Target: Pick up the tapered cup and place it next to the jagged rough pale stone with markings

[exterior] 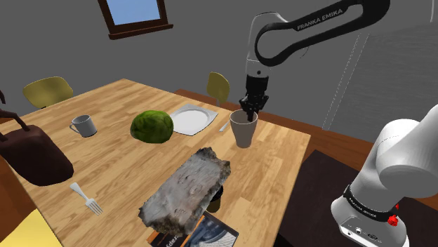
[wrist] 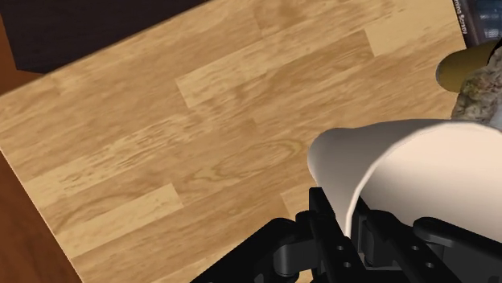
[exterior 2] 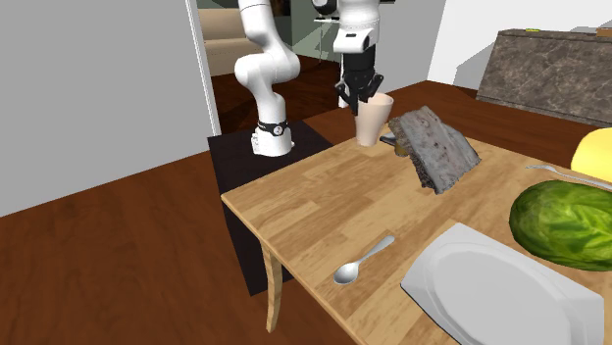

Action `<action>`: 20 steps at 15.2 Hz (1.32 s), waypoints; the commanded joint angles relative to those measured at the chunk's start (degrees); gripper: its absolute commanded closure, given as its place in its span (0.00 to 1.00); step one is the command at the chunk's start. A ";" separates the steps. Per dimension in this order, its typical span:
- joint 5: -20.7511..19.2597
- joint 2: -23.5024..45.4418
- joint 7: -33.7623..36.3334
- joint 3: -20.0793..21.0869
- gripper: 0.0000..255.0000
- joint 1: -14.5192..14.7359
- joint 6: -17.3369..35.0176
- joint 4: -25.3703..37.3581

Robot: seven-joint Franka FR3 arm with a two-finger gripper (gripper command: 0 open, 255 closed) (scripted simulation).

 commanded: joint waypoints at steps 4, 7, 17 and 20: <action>0.40 1.50 -0.68 0.06 1.00 0.12 4.18 -2.67; 0.68 2.50 -1.12 0.08 1.00 0.20 6.63 -4.15; 1.88 6.82 -2.79 0.11 1.00 0.55 14.97 -8.27; 2.36 8.41 -3.37 0.12 1.00 0.69 17.51 -9.26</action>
